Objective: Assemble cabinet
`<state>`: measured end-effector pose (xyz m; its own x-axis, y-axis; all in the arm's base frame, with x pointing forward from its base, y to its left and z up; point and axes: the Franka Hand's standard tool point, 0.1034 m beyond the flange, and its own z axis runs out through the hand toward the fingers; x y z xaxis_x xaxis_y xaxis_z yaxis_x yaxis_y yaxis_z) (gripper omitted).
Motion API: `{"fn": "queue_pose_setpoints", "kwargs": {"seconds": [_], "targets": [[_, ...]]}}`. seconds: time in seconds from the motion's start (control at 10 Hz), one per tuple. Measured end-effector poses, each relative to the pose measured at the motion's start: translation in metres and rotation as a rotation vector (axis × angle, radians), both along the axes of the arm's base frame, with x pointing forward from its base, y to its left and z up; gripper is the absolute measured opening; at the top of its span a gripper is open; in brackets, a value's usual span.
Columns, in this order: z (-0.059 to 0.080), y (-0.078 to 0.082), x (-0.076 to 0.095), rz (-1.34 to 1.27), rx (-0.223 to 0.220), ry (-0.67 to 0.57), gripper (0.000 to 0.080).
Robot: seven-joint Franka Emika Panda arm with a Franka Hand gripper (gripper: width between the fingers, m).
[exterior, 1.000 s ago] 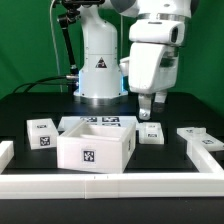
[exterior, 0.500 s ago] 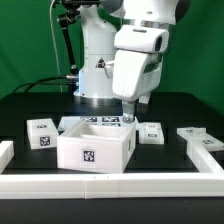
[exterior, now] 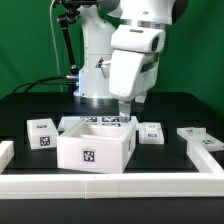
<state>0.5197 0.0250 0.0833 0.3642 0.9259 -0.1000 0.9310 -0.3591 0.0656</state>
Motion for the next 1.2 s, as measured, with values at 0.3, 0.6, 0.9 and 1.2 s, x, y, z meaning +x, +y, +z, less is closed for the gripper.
{"fn": "queue_pose_setpoints", "kwargs": {"seconds": [0.3, 0.6, 0.9, 1.2], "targets": [[-0.01, -0.012, -0.019, 0.015, 0.0, 0.036, 0.0798], [-0.013, -0.011, -0.023, 0.017, 0.002, 0.04, 0.0798], [-0.023, -0.013, -0.038, 0.031, 0.017, 0.044, 0.0798], [-0.035, -0.011, -0.052, 0.036, 0.035, 0.042, 0.0798]]}}
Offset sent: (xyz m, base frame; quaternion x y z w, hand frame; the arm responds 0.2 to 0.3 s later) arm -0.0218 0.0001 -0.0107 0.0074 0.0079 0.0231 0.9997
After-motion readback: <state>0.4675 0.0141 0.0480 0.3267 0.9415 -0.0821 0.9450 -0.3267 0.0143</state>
